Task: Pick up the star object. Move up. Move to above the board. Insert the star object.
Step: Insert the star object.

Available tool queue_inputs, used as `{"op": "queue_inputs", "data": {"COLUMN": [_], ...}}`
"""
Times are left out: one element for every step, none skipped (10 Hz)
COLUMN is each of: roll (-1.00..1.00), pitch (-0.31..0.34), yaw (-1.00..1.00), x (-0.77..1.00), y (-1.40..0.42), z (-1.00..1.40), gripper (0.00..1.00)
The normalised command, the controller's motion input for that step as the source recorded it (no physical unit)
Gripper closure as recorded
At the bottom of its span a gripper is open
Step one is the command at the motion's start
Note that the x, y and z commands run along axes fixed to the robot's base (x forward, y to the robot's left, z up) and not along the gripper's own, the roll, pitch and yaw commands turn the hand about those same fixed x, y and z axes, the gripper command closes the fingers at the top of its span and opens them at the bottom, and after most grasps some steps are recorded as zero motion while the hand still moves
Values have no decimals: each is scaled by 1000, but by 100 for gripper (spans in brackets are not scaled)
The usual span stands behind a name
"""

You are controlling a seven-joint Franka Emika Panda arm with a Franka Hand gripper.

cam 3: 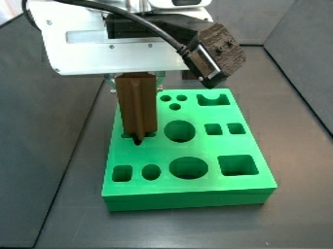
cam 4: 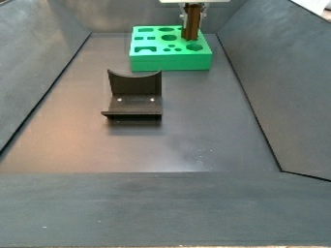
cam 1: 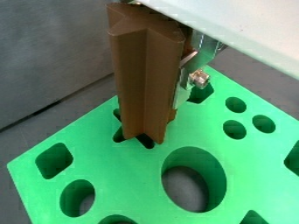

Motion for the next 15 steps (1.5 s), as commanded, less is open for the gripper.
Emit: {"op": "queue_inputs", "data": {"roll": [0,-44,-103,-43,-9,-6,-10,0,90,86,54,0,0,-90,-33], "pitch": [-66,-126,-179,-161,-84,-53,0,0,9,24,20,0,0,0,0], "yaw": [0,0,0,0,0,0,0,0,26,-14,-134,0,0,0,0], "x": [-226,-143,-137,3,326,320,440,357,0,-189,-349,0,-131,-129,0], "y": [-106,-97,-211,-203,-143,-31,0,0,206,191,263,14,209,351,54], "z": [-326,-260,-317,-403,-477,-446,-354,-346,-329,-111,-91,-23,0,0,0], "gripper": [100,100,100,100,100,100,100,100,100,100,100,100,100,100,100]}}
